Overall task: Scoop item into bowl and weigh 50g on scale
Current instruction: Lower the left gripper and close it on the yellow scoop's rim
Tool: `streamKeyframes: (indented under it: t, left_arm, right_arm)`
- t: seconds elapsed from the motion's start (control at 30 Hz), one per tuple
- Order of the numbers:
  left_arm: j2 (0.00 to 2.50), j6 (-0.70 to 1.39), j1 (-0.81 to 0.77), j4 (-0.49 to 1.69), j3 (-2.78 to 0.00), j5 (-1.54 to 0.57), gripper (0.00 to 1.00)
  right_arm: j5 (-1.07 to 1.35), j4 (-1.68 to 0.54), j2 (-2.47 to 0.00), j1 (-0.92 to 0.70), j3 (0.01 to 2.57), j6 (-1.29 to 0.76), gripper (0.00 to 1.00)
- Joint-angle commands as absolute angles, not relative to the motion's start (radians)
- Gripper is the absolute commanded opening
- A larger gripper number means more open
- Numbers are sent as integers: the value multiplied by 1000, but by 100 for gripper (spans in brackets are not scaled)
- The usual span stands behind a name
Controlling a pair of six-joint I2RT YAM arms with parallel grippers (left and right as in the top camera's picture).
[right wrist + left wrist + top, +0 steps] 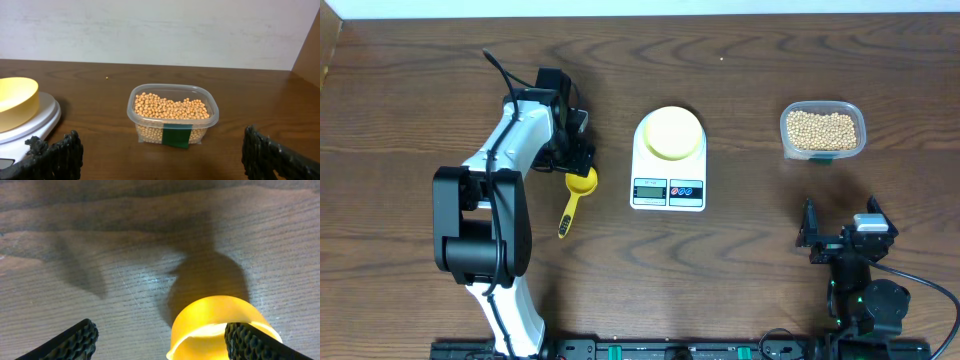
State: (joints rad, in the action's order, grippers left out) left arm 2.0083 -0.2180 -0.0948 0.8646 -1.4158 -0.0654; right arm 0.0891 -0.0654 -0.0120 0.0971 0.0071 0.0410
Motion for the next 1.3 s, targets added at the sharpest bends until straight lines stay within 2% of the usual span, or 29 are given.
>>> streamKeyframes:
  t: [0.0, 0.13, 0.97, 1.07, 1.1, 1.13, 1.27]
  left_arm:
    - [2022, -228, -95, 879, -1408, -71, 84]
    - [2022, -228, -95, 880, -1408, -71, 90]
    - [2022, -228, -95, 819, -1329, -71, 91]
    - [2022, -228, -95, 807, -1329, -71, 79]
    - [2022, -228, -95, 797, -1329, -71, 70]
    - [2022, -228, -95, 794, -1329, -71, 65]
    - [2022, -228, -96, 794, -1329, -72, 51]
  right_arm:
    - [81, -70, -6, 104, 6, 54, 99]
    - [81, -70, -6, 104, 6, 54, 99]
    - [81, -70, -6, 104, 6, 54, 99]
    - [81, -70, -6, 104, 6, 54, 99]
    - [81, -70, -6, 104, 6, 54, 99]
    - [81, -70, -6, 104, 6, 54, 99]
    - [81, -70, -6, 104, 6, 54, 99]
